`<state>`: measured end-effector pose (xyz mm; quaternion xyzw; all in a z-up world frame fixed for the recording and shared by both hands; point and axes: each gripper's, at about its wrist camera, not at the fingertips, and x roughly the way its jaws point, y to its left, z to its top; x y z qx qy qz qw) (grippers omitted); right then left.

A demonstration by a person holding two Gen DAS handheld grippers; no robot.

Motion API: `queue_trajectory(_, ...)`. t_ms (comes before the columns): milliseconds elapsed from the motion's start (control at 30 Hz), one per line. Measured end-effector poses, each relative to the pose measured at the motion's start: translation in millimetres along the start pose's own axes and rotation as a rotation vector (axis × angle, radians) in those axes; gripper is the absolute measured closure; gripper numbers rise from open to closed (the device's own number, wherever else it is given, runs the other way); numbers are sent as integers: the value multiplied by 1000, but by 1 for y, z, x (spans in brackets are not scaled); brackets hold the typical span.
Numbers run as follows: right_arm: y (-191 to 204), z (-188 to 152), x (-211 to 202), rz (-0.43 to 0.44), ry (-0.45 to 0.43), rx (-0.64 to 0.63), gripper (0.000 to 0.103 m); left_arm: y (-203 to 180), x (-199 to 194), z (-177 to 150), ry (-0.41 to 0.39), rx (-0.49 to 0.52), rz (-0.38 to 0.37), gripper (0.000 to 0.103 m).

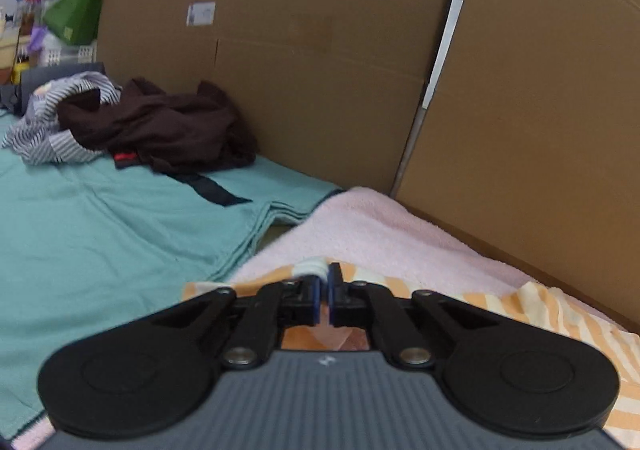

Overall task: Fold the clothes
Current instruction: 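Grasp the sleeve cuff nearest the left gripper with the left gripper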

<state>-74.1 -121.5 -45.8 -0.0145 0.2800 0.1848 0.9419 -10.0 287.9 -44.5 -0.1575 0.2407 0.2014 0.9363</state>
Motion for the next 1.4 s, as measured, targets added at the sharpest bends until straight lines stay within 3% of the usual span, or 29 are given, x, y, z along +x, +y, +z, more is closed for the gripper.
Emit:
queue_trajectory(167,-1,3,6,2,10,4,83,-7,0,2,-60,92,54,103)
queue_trajectory(300,1,13,9,14,6,-12,83,11,-1,-1,-31,2,-18,98)
queue_trajectory(367,2,20,14,23,4,-16,83,17,1,-4,0,-46,-41,83)
queue_trajectory(433,2,29,23,26,10,-21,83,19,1,-6,4,-66,-72,77)
queue_trajectory(700,2,73,87,78,54,31,83,15,0,-7,1,-55,-73,83)
queue_trajectory(833,1,102,132,46,76,32,83,15,0,-7,3,-57,-74,85)
queue_trajectory(1033,17,141,206,92,113,7,84,15,1,-7,9,-48,-76,85)
queue_trajectory(1167,40,161,241,153,113,-50,85,14,2,-7,16,-44,-76,97)
queue_trajectory(1300,55,177,270,65,88,-138,93,16,3,-7,14,-62,-70,103)
queue_trajectory(1400,49,183,280,22,75,-89,96,17,3,-7,14,-72,-71,103)
